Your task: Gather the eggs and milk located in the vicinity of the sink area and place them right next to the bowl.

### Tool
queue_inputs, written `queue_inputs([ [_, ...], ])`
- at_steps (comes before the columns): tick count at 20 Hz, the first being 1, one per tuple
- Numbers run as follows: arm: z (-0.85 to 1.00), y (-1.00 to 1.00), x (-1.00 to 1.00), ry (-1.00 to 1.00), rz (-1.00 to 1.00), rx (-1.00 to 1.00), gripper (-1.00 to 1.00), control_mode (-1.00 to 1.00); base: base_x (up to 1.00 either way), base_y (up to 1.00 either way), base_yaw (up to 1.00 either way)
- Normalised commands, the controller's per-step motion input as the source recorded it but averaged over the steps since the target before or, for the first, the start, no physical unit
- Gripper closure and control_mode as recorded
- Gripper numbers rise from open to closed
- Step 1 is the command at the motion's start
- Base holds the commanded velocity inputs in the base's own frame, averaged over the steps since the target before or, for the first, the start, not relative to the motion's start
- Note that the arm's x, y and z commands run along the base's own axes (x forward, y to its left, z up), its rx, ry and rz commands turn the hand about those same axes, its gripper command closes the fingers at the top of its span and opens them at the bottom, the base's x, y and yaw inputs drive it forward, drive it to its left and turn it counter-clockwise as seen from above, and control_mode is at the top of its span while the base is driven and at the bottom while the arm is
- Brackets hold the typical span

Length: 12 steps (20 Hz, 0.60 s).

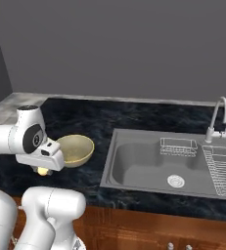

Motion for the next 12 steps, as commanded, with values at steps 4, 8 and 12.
queue_inputs([
  [4, 0.0, 0.0, 0.0, 0.0, 0.0, 0.0, 1.0, 1.0, 0.15, 0.97, -0.13],
  [8, 0.0, 0.0, 0.0, 0.0, 0.0, 0.0, 1.0, 1.0, 0.14, 0.59, -0.06],
  [12, 0.0, 0.16, 0.14, -0.02, -0.02, 0.0, 1.0, -1.0, 0.13, 0.17, -0.01],
])
